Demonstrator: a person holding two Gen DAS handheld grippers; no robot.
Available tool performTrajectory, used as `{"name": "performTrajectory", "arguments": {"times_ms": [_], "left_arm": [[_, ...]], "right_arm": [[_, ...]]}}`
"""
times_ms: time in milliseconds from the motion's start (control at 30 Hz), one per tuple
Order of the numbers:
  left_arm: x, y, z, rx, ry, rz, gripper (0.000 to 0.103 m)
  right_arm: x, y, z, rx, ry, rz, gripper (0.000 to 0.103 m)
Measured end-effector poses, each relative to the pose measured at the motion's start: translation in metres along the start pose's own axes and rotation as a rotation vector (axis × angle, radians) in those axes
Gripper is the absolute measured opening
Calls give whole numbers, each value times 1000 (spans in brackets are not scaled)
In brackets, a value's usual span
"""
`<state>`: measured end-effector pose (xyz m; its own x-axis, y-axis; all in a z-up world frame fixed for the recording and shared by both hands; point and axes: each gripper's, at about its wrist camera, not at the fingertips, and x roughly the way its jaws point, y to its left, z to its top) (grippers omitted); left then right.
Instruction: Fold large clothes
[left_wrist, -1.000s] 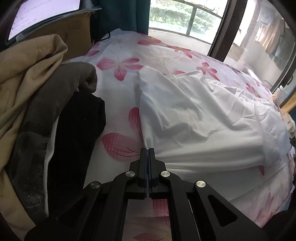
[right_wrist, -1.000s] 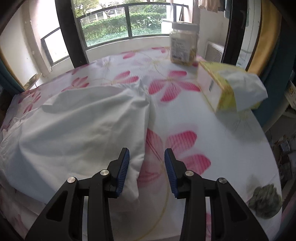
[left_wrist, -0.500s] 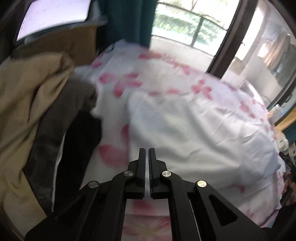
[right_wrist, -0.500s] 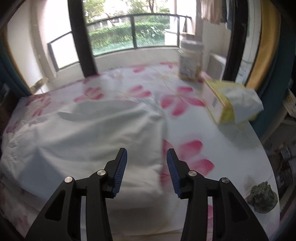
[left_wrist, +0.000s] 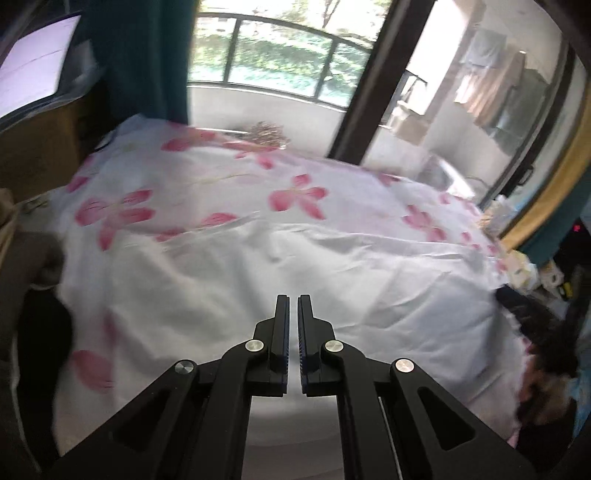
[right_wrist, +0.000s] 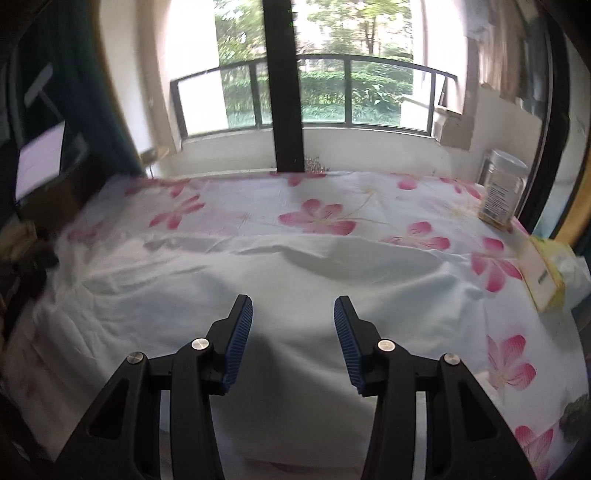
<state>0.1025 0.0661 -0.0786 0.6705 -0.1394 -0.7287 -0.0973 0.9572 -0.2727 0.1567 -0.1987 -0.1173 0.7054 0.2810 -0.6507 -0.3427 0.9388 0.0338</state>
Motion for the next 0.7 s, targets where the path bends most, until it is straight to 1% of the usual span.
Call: {"name": "performTrajectory", "arguments": {"times_ms": [67, 167, 267, 367, 433, 500, 633, 667, 700], "left_arm": [[4, -14, 0, 31, 7, -21, 5], [18, -30, -4, 63, 32, -39, 5], [29, -39, -10, 83, 56, -45, 5], [44, -47, -20, 135, 93, -6, 5], [60, -44, -25, 130, 138, -1, 5], [68, -42, -28, 129, 155, 6, 5], [63, -45, -23, 128, 136, 26, 5], [57, -47, -21, 129, 116, 34, 5], [46, -51, -16, 133, 73, 24, 5]], "right_arm": [[14, 5, -6, -16, 38, -11, 46], [32, 3, -19, -9, 93, -22, 46], [35, -1, -28, 5, 103, -28, 49], [36, -3, -28, 12, 109, -31, 52], [38, -4, -28, 19, 115, -31, 55], [39, -7, -28, 35, 121, -27, 58], [40, -10, -28, 53, 124, -19, 60], [40, -11, -28, 52, 124, -20, 60], [40, -11, -28, 52, 122, -20, 60]]}}
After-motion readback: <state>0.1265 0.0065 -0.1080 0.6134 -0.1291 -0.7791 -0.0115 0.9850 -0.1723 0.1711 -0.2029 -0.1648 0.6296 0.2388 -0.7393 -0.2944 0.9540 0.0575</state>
